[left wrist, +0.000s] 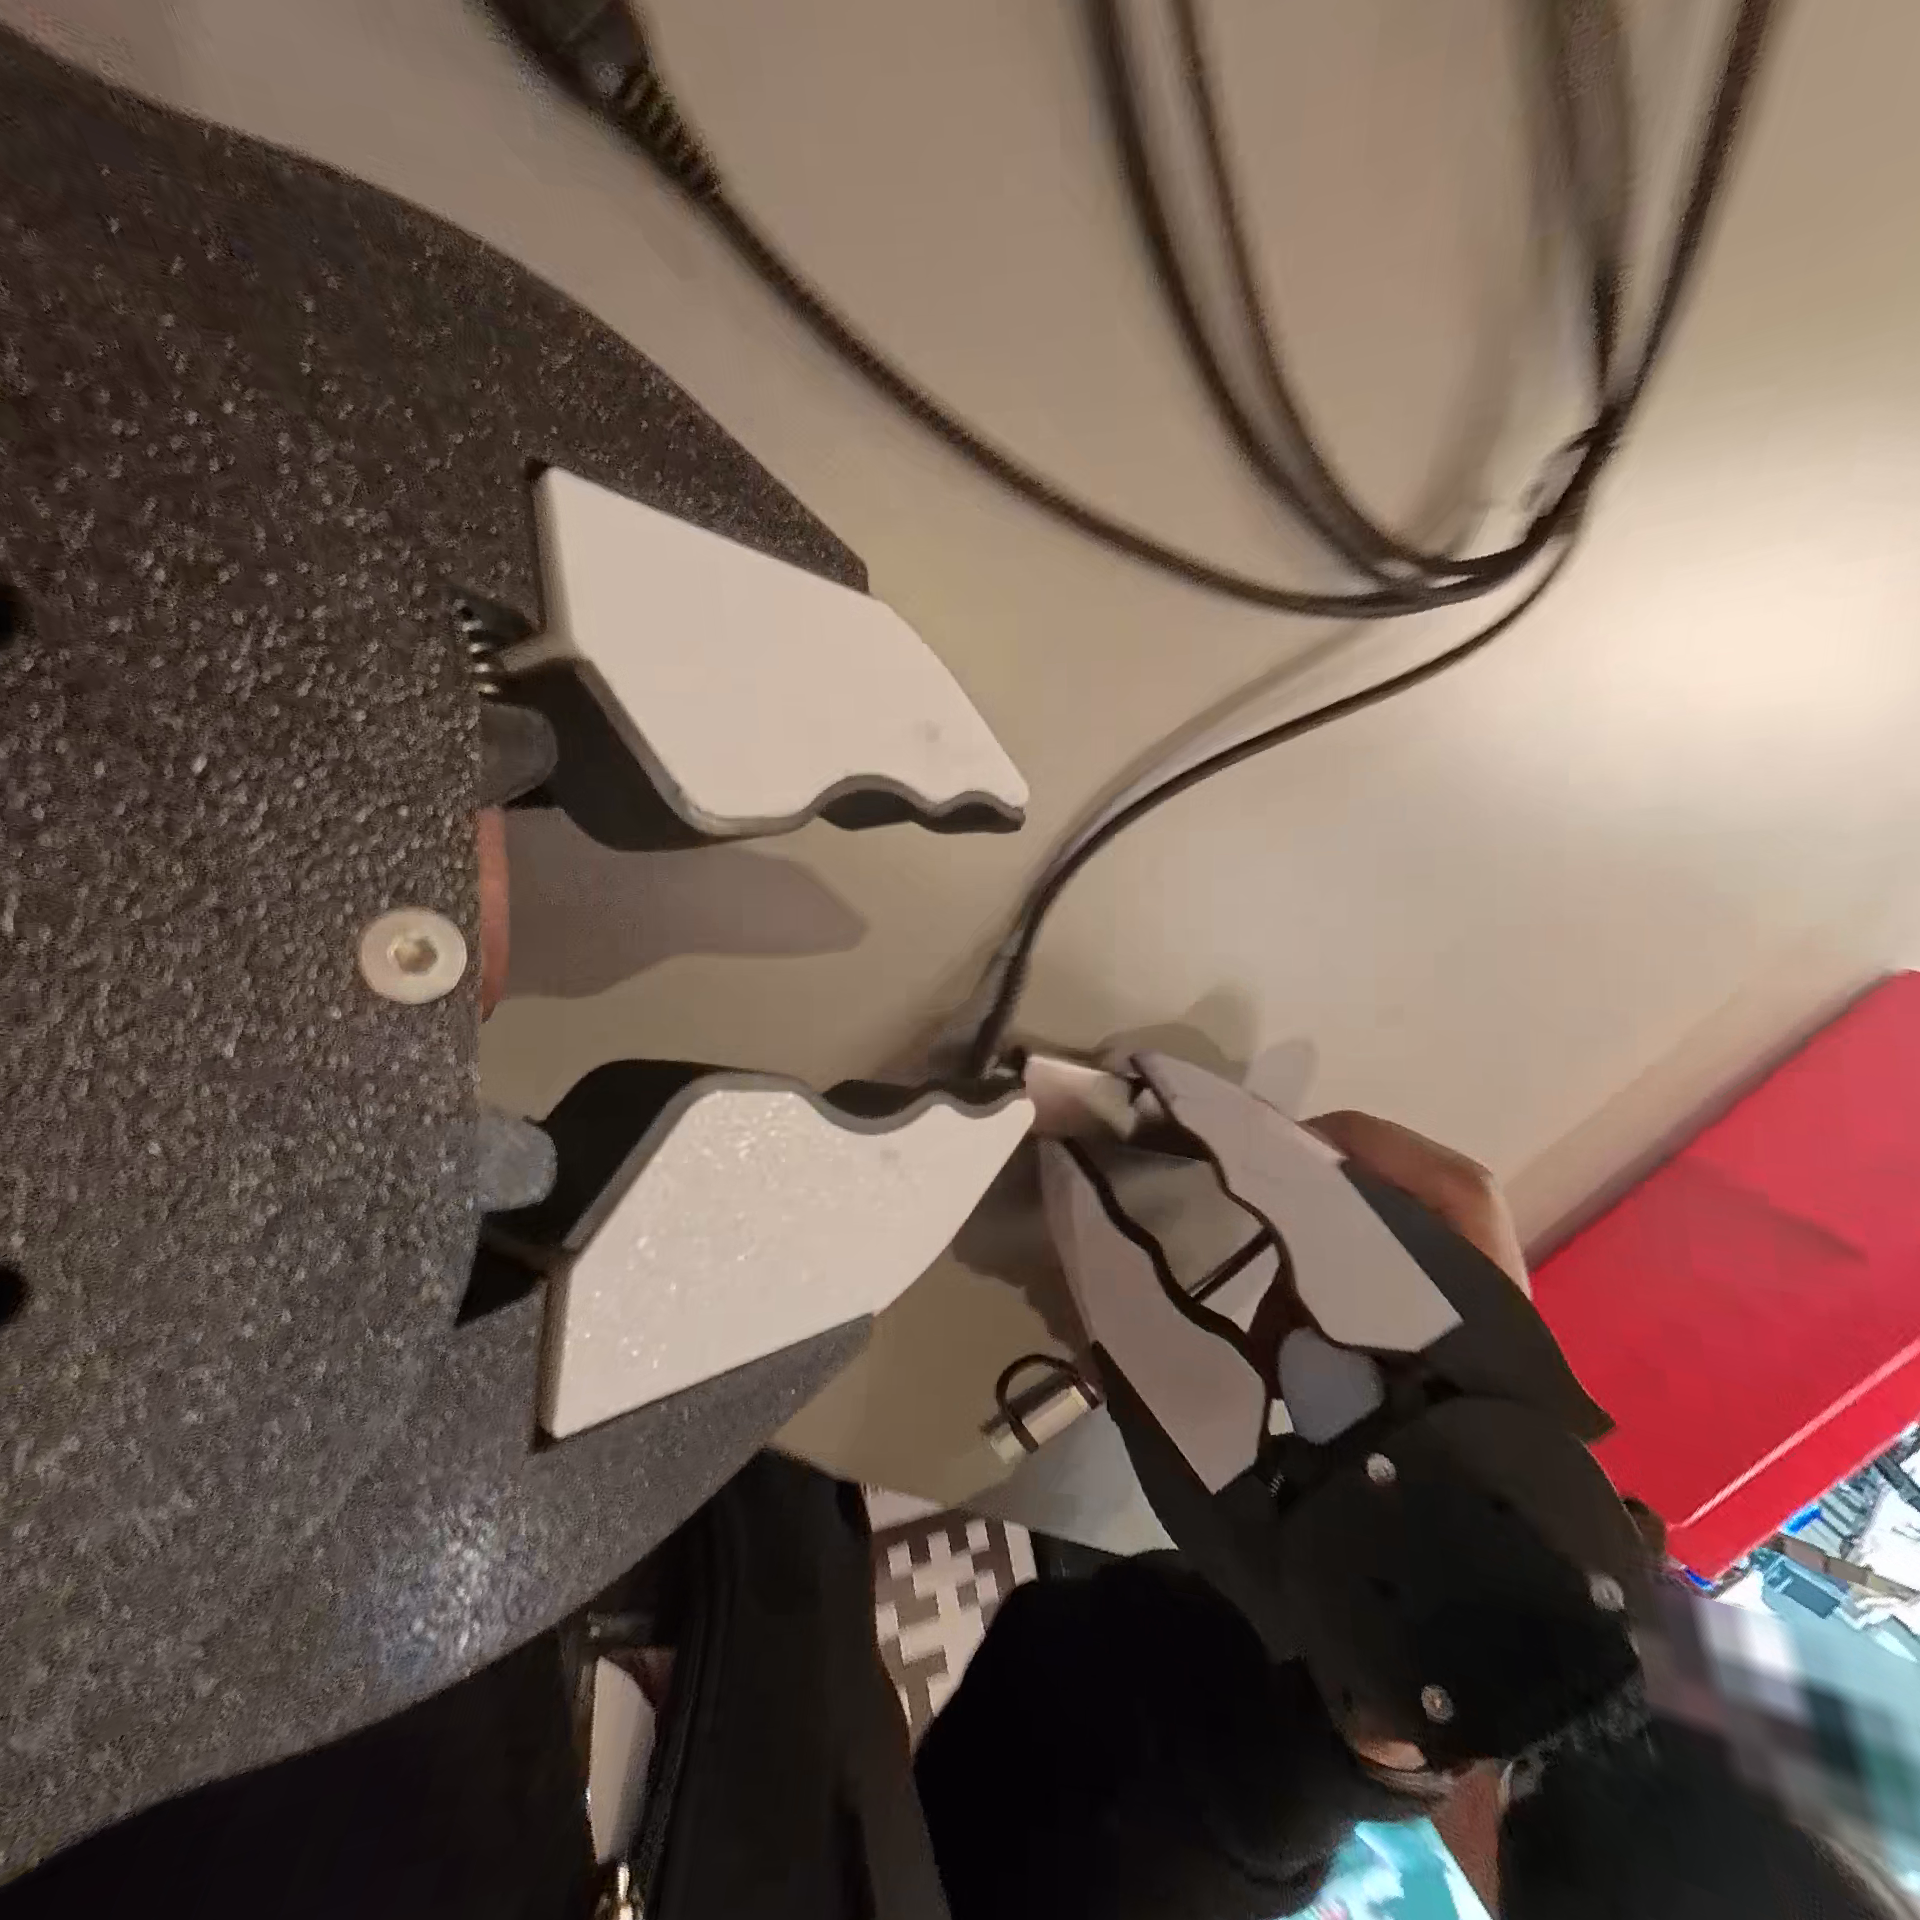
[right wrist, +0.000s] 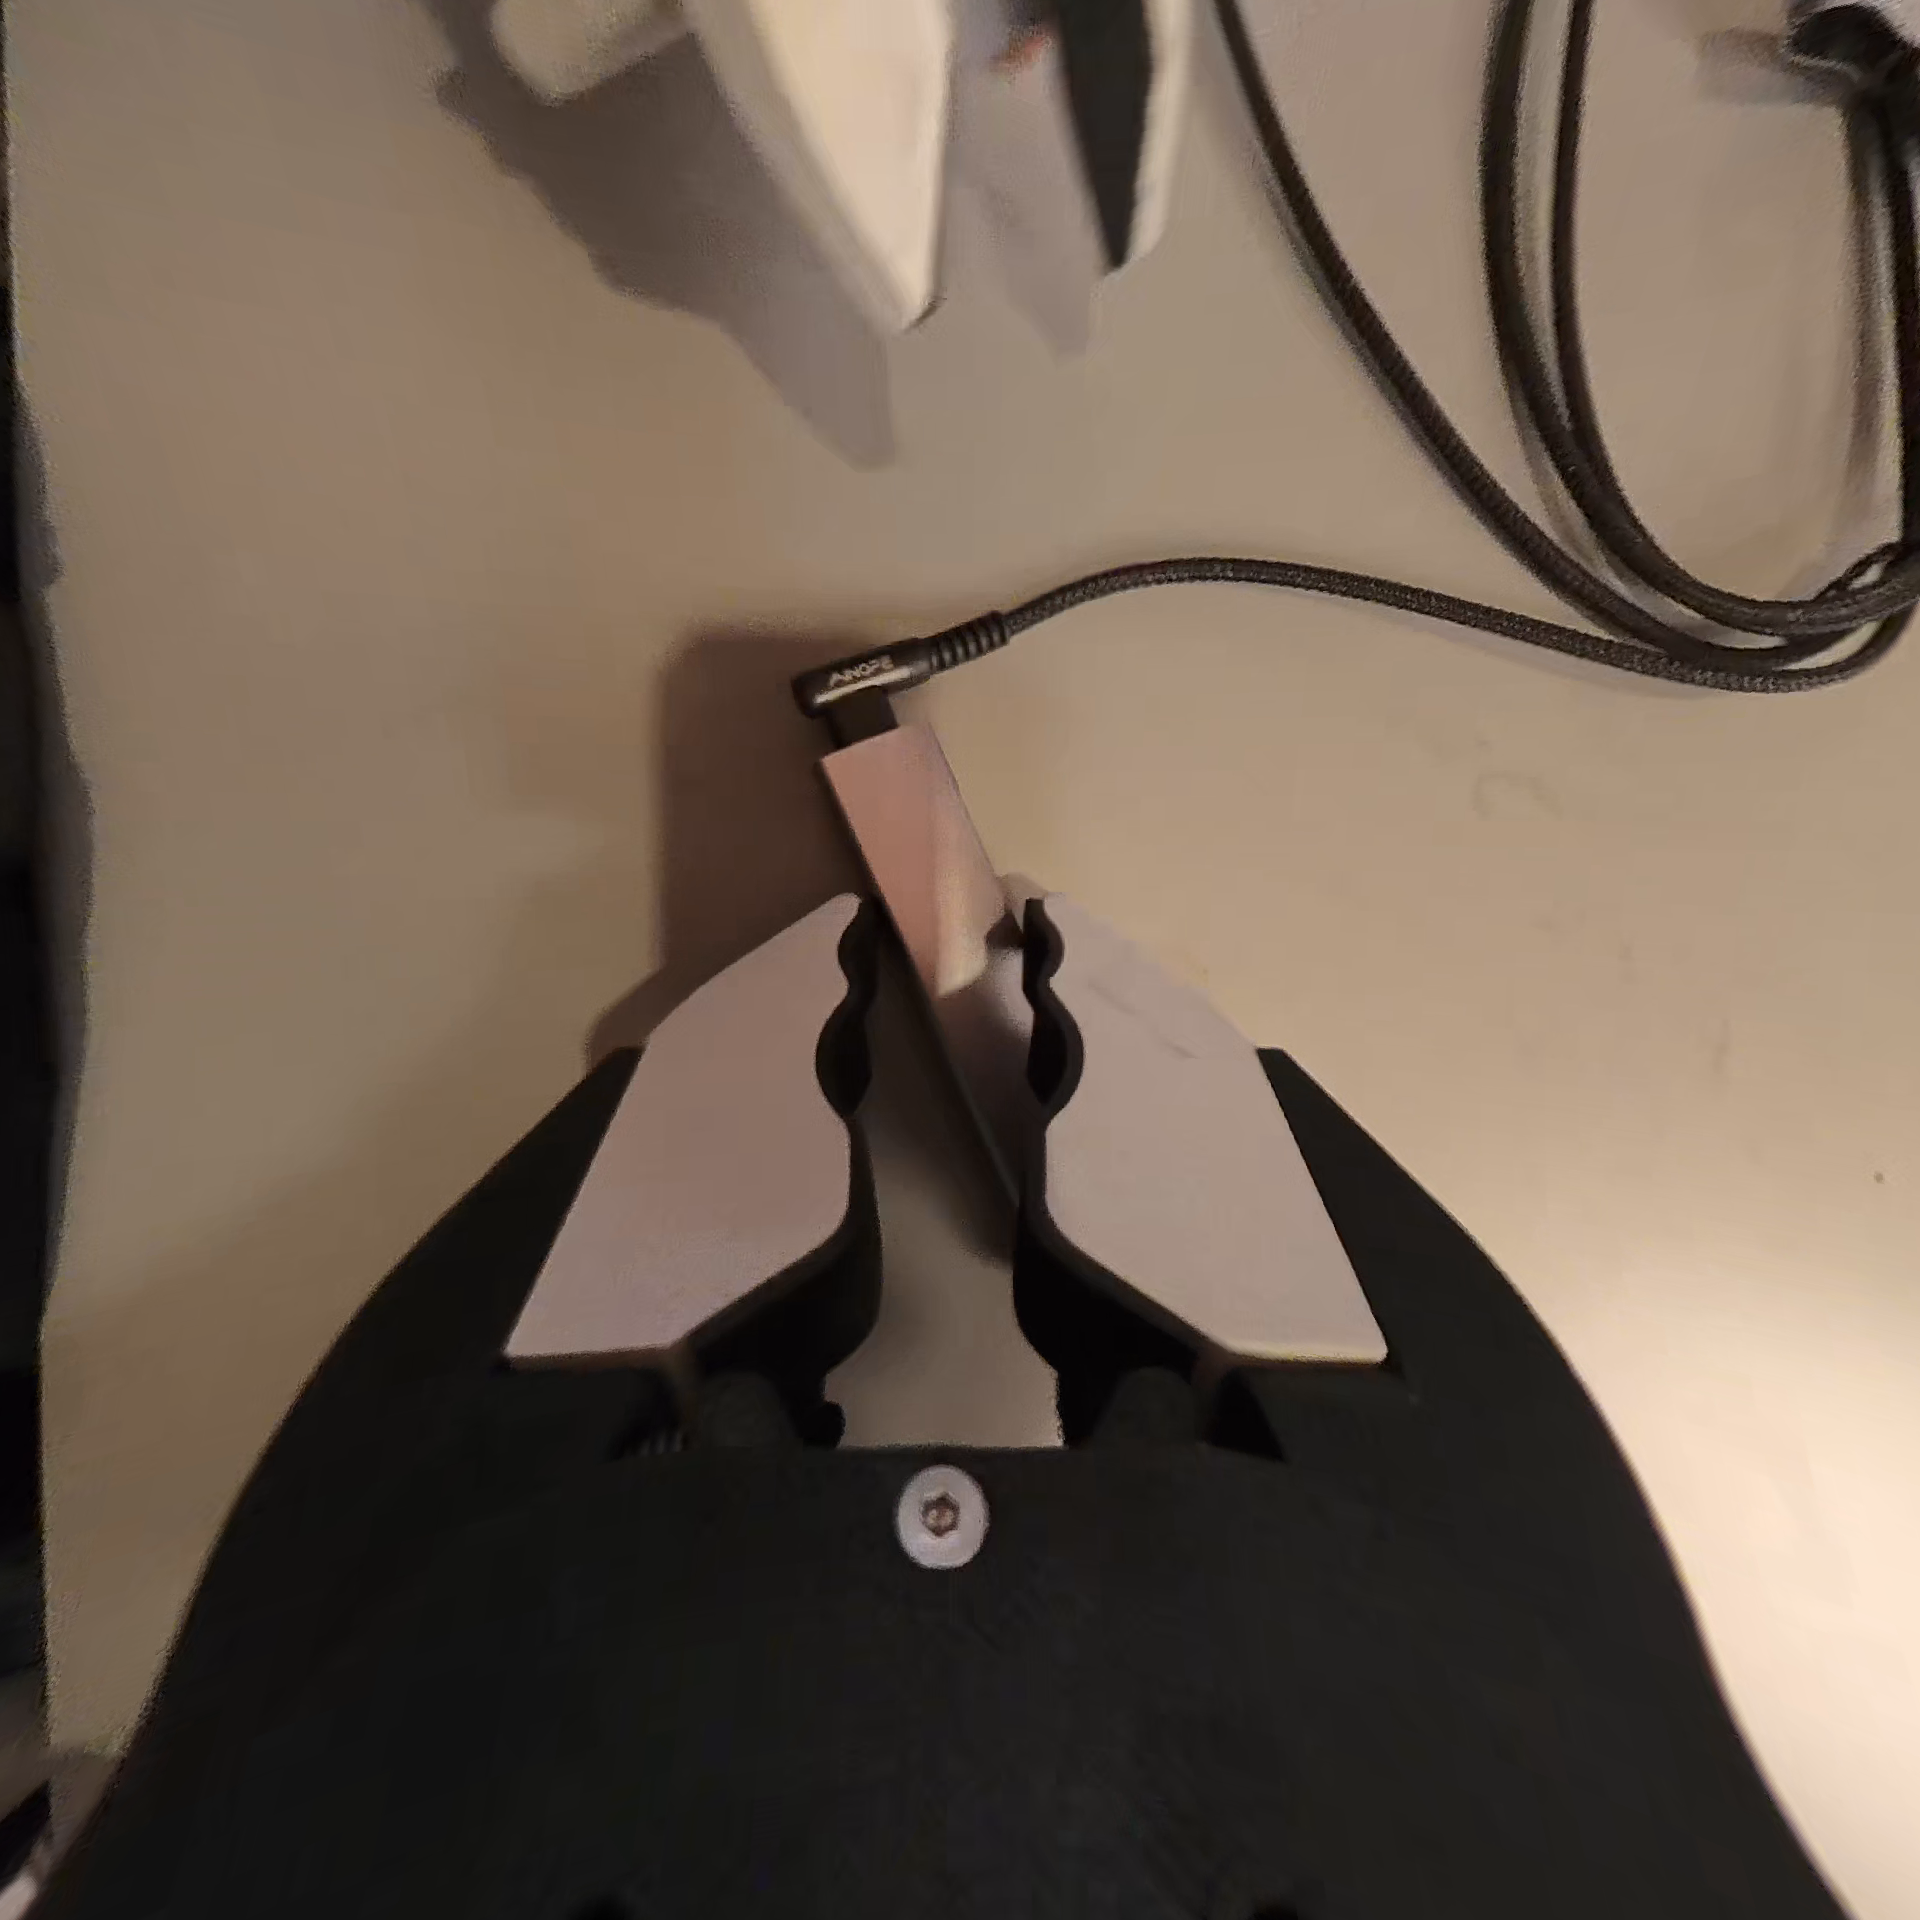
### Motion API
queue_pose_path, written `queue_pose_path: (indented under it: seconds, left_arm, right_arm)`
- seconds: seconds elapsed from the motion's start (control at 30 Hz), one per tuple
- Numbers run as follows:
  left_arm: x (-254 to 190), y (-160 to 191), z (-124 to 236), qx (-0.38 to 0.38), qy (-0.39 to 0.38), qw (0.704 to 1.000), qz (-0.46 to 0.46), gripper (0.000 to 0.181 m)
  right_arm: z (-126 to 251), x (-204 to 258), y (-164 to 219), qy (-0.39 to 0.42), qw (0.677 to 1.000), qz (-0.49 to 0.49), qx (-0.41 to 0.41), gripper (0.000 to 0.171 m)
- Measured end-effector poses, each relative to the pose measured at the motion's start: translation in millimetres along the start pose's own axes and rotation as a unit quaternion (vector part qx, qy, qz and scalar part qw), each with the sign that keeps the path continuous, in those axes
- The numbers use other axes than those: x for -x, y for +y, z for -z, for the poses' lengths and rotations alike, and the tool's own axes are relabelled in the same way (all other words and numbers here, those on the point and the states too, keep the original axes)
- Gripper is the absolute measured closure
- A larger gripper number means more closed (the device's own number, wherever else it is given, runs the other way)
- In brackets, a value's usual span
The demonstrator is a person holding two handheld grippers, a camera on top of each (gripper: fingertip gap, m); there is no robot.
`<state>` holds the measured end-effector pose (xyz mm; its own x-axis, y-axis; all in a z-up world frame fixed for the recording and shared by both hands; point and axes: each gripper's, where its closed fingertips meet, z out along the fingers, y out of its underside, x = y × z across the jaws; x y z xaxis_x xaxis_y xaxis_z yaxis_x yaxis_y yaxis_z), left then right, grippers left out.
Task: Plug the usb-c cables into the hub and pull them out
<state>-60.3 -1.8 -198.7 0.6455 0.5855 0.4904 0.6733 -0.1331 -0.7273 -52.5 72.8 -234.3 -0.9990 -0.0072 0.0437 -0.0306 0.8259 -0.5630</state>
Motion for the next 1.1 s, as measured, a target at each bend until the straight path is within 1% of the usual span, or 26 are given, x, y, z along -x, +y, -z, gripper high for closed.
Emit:
queue_pose_path:
  seconds: [0.03,0.1,0.2,0.23,0.3,0.33,0.4,0.47,0.57,0.63,0.67,0.77,0.83,1.0,1.1]
  left_arm:
    - [-2,8,-3,0.009,0.006,0.999,0.036,0.138]
    - [-8,16,-8,0.010,0.031,0.993,0.110,0.140]
    - [-23,7,-15,-0.033,0.097,0.971,0.216,0.143]
    - [-26,4,-17,-0.044,0.115,0.962,0.244,0.143]
    - [-34,2,-23,-0.051,0.143,0.952,0.266,0.144]
    - [-40,3,-26,-0.046,0.153,0.951,0.265,0.146]
    - [-49,5,-33,-0.038,0.160,0.955,0.249,0.165]
    - [-52,6,-37,-0.036,0.148,0.961,0.231,0.166]
    - [-60,6,-43,-0.028,0.151,0.967,0.204,0.167]
    - [-67,11,-47,-0.007,0.154,0.972,0.179,0.168]
    - [-71,13,-48,0.002,0.157,0.974,0.164,0.169]
    - [-82,17,-52,0.022,0.163,0.978,0.128,0.170]
    - [-84,20,-54,0.030,0.161,0.979,0.125,0.171]
    - [-85,19,-54,0.017,0.174,0.972,0.158,0.171]
    - [-85,18,-55,0.012,0.167,0.973,0.157,0.171]
  right_arm:
    - [2,-1,-2,0.011,1.000,-0.006,-0.012,0.145]
    - [6,-2,-8,0.027,0.999,-0.014,-0.044,0.146]
    - [15,0,-19,0.050,0.994,-0.013,-0.095,0.147]
    - [18,1,-22,0.059,0.992,-0.012,-0.107,0.147]
    - [20,2,-25,0.080,0.989,-0.010,-0.122,0.148]
    - [21,3,-24,0.088,0.988,-0.010,-0.126,0.148]
    - [21,5,-21,0.100,0.987,-0.008,-0.127,0.149]
    - [23,5,-16,0.112,0.986,-0.009,-0.126,0.147]
    - [30,8,-10,0.113,0.984,-0.012,-0.135,0.145]
    - [32,14,-6,0.099,0.986,-0.011,-0.137,0.144]
    - [32,17,-4,0.090,0.987,-0.009,-0.134,0.140]
    - [27,25,5,0.068,0.992,0.003,-0.109,0.138]
    - [25,26,9,0.076,0.992,0.022,-0.096,0.146]
    - [29,26,10,0.087,0.991,0.022,-0.095,0.146]
    - [30,25,12,0.096,0.991,0.011,-0.089,0.146]
